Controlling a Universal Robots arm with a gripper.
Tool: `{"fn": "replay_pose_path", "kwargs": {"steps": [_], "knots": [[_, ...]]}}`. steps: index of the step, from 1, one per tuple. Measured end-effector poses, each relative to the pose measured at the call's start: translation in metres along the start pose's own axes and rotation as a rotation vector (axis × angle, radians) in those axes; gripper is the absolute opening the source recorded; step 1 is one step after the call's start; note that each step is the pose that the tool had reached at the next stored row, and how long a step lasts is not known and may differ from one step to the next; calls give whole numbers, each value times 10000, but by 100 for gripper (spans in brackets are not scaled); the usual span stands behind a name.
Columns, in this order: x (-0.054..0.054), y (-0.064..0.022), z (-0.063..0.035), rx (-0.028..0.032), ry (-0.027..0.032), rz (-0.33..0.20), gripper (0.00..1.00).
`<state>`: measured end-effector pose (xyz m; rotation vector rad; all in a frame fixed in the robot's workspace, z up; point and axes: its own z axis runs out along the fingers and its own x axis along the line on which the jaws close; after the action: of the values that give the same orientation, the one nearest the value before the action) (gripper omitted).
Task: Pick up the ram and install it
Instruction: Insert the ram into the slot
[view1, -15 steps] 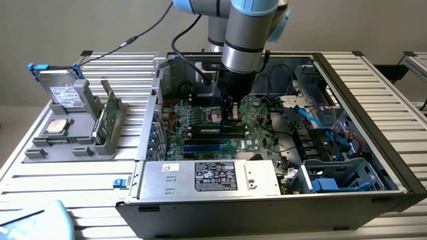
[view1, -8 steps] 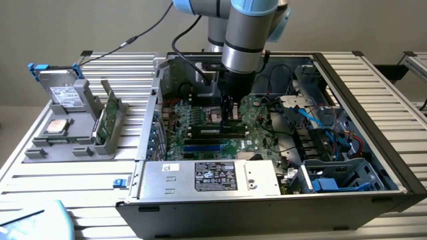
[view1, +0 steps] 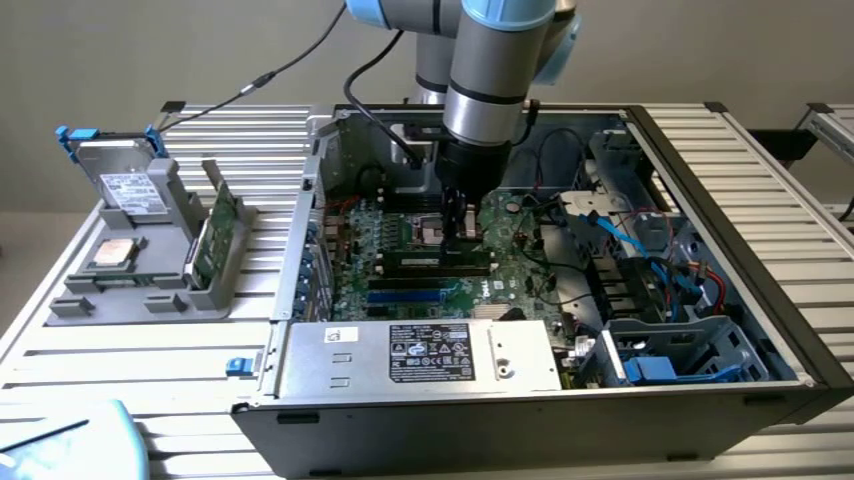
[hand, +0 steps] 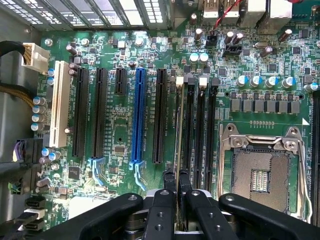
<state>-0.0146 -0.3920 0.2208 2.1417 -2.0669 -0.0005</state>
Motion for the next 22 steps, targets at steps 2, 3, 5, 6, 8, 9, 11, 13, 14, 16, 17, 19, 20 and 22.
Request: {"fn": "replay_pose_path", "kwargs": {"steps": [2,3,5,6,8,9,11,13,14,16,17,19,20,22], "knots": [[-1,0,0,-1,8,2,14],[-1,0,0,-1,16,2,14],[-2,-1,4,-2,35,5,14],[-1,-1,6,-3,48,6,14],[-2,-1,8,-5,70,8,14],[-2,-1,8,-5,73,9,14],[-3,-1,9,-4,74,9,14],[-4,-1,10,-3,76,10,14],[-5,-1,10,-3,77,10,14],[-10,-1,9,-4,80,10,14],[-15,-1,9,-4,82,11,14],[-28,-2,7,-5,92,12,14],[-34,-2,6,-5,98,12,14],[-36,-2,6,-5,113,13,14]]}}
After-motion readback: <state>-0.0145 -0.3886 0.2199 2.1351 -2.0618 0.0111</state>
